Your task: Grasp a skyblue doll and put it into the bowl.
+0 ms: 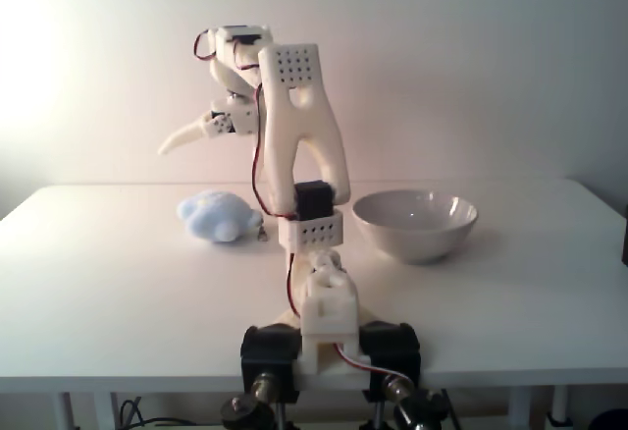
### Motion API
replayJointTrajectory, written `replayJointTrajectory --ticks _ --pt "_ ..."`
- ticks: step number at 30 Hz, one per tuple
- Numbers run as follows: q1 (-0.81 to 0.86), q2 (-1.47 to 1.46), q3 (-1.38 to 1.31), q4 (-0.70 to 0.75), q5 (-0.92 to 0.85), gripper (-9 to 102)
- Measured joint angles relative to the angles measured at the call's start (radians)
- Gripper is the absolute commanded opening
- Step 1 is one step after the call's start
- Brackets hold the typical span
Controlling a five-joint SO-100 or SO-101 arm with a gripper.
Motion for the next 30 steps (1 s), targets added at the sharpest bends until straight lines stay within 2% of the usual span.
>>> replayJointTrajectory --ticks 5,20,30 --pt "0.008 -0.057 0.000 -0.067 -0.002 94" --pt "0.003 -0.225 0.000 -0.078 -0.005 94" --pt "0.005 -0.308 -0.002 -0.198 -0.006 93"
